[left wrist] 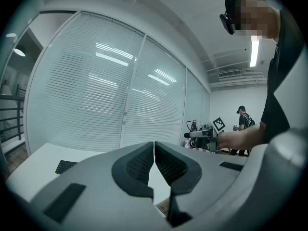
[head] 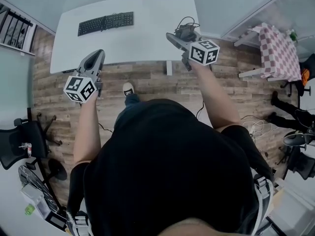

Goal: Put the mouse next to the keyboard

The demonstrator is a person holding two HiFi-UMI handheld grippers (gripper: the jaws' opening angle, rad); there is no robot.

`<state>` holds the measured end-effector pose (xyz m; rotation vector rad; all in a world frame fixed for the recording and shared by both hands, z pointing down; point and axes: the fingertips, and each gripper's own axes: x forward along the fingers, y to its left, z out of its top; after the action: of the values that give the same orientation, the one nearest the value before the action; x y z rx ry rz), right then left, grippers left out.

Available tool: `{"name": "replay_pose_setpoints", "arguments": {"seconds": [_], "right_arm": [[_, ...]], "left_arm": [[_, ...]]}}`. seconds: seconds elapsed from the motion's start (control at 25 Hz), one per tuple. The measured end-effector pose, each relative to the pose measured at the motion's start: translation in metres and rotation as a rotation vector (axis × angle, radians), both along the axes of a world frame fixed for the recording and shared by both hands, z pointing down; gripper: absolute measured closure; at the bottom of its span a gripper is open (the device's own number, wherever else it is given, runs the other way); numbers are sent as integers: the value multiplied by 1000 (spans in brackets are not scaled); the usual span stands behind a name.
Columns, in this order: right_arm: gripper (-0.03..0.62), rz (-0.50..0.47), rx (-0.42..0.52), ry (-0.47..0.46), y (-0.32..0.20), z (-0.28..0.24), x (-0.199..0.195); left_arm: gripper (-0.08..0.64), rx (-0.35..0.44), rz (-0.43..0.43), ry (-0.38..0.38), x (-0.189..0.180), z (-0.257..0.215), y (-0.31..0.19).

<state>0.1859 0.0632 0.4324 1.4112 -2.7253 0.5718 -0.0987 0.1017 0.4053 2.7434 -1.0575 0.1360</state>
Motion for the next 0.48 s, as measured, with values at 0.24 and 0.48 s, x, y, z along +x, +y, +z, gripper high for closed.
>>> {"name": "replay_pose_setpoints", "arguments": {"seconds": [0.24,0.48], "right_arm": [[224,21,0,10,-22,2,-2],[224,41,-9,15,-47,5,-13]], "left_arm": [[532,7,25,4,-4,1,-28],[532,-11,30,-2,-26,8,-55]]}}
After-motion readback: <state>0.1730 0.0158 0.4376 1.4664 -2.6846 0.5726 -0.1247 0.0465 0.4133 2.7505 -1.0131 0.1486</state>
